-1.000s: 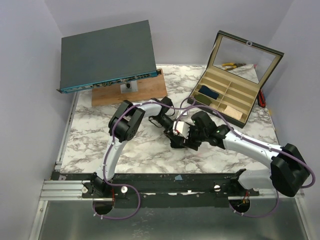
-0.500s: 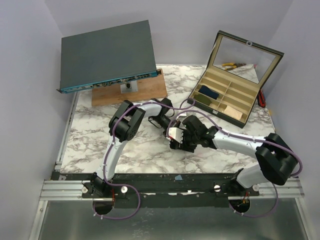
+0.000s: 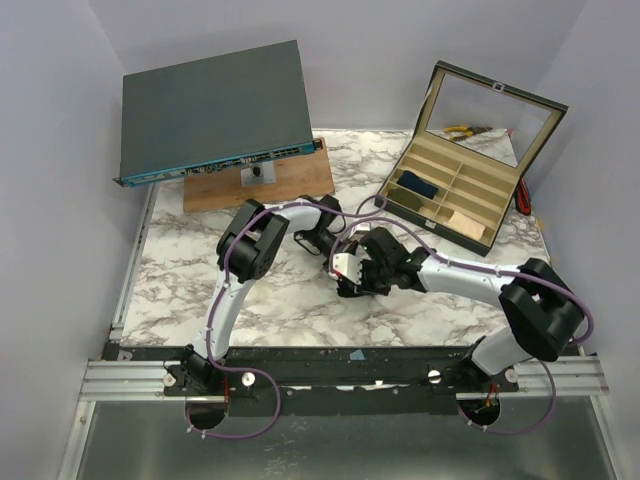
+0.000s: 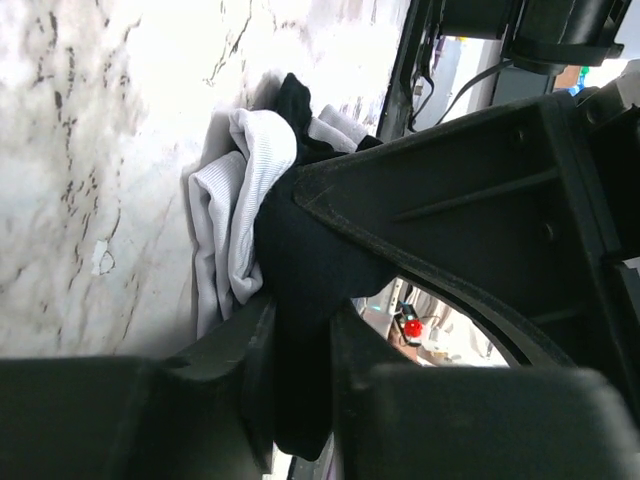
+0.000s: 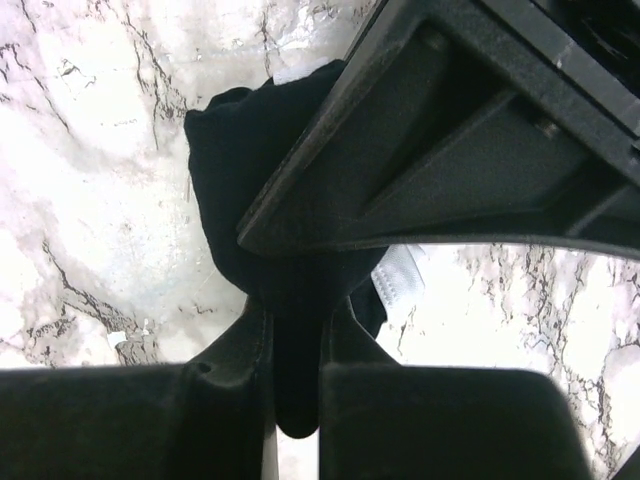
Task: Roll the underwear
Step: Roll the underwear to the center of the board.
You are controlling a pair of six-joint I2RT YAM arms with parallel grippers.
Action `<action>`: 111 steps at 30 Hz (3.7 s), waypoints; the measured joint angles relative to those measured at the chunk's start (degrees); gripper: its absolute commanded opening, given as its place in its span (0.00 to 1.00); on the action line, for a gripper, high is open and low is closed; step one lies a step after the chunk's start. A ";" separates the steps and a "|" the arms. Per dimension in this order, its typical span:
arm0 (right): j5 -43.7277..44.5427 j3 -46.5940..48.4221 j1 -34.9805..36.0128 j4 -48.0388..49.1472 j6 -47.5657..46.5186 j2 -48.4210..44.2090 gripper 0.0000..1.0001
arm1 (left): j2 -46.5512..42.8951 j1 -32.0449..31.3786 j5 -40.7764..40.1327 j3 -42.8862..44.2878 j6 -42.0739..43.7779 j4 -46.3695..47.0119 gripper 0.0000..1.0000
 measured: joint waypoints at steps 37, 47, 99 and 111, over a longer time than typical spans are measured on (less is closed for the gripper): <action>-22.43 11.28 -8.52 -7.96 2.78 11.78 0.01 | -35.28 12.72 -13.62 -30.73 -0.90 17.53 0.97; -29.70 18.53 -11.37 -15.04 2.80 19.23 0.01 | -52.33 9.86 -25.94 -39.89 1.01 25.90 0.95; -34.82 21.53 -15.02 -24.87 2.71 23.30 0.01 | -47.60 -19.37 -66.03 -42.97 14.82 43.41 0.99; -32.52 20.79 -13.07 -25.14 -1.03 22.27 0.01 | -49.96 -20.98 -49.90 -48.48 19.10 47.47 0.99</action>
